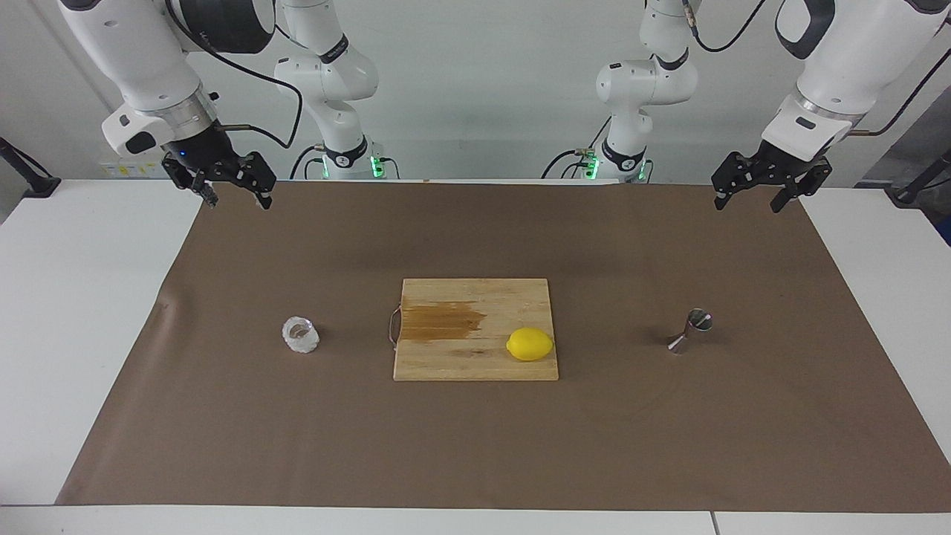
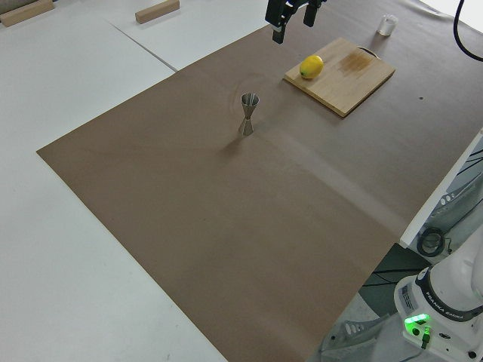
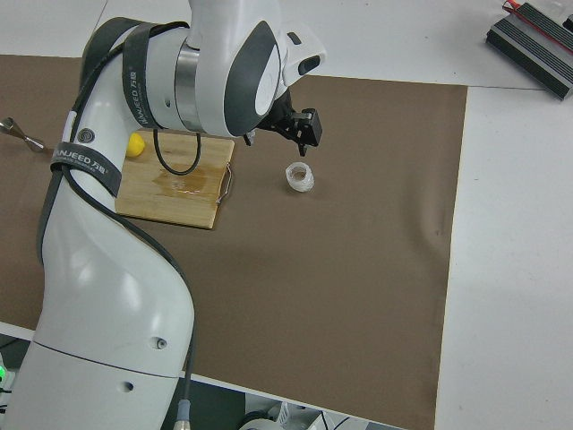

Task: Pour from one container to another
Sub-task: 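Open the left gripper beside the small metal cup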

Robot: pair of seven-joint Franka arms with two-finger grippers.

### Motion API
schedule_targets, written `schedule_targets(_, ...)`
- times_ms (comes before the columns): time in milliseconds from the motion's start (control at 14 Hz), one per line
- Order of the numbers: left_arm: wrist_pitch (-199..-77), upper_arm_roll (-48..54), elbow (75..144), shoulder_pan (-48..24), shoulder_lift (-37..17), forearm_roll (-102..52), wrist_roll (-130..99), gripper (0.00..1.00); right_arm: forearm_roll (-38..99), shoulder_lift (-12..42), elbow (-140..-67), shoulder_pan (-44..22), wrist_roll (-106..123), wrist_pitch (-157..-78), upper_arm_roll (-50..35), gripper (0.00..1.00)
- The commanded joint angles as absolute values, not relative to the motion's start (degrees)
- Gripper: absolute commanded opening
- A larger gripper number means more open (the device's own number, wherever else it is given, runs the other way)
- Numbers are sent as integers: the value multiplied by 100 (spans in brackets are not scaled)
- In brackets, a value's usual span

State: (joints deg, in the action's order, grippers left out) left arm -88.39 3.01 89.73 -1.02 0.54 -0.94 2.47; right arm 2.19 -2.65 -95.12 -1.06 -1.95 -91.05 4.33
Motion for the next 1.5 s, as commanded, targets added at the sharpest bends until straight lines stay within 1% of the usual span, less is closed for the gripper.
schedule_targets(0,-8947,290,9097,-114,123,-35,317,100,193,-316,-9527,-62,-264,-9070,396,100)
schedule_targets(499,-8947,290,9175,-62,149,-44,211,100,193,-316,-9527,-62,-264,-9070,396,100)
schedule_targets(713,-9166,290,9509,-53,289,-192,-664,100,193,-316,-9527,-62,-264,-9070,396,100)
schedule_targets(926,-9684,281,10149,-44,535,-342,-1062,100,202,-316,-9527,-61,-264,-9070,396,100)
schedule_targets(1425,-10379,237,10836,334,554,-1063,-2925,100,193,-316,-9527,-53,-264,-9070,396,100)
